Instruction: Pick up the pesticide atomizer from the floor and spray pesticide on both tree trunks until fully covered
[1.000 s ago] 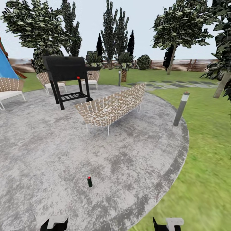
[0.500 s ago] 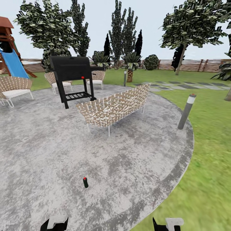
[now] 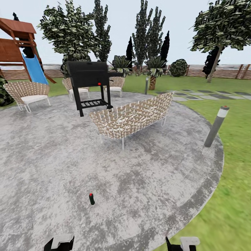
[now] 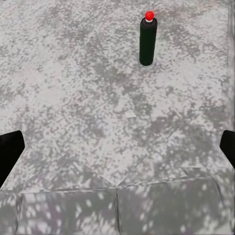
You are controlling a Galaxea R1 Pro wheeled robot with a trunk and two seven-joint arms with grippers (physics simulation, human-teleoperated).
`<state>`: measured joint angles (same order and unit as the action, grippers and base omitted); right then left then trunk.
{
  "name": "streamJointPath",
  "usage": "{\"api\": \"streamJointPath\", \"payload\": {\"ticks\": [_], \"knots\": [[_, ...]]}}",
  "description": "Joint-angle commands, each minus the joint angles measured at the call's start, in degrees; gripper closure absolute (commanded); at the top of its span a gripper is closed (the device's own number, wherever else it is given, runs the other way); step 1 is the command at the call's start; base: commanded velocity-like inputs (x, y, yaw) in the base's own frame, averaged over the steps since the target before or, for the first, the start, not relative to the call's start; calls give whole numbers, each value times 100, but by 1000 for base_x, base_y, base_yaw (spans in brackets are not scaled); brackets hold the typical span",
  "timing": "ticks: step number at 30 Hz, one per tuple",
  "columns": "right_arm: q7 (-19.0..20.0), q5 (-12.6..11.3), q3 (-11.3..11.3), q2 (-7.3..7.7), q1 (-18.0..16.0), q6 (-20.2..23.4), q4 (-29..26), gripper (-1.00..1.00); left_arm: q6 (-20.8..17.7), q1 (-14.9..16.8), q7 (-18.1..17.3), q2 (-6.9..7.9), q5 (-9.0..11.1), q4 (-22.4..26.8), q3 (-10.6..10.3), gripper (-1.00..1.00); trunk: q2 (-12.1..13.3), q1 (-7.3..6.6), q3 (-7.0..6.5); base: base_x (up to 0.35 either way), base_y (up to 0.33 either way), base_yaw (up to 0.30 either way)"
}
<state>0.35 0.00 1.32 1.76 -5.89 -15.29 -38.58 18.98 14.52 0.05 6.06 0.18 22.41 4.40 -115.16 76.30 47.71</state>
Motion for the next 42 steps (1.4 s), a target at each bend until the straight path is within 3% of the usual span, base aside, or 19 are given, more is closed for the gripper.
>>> {"api": "streamJointPath", "payload": {"ticks": [1, 21, 42], "knots": [[0, 0, 0, 0, 0, 0, 0, -100, 0, -1, -2, 0, 0, 0, 0, -100, 0, 0, 0, 52, -277, 4], [0, 0, -1, 0, 0, 0, 0, -100, 0, -2, 3, 0, 0, 0, 0, -100, 0, 0, 0, 2, -276, 11], [0, 0, -1, 0, 0, 0, 7, -100, 0, 0, 3, 0, 7, 0, 12, -100, 0, 0, 0, 125, -258, 263]]}}
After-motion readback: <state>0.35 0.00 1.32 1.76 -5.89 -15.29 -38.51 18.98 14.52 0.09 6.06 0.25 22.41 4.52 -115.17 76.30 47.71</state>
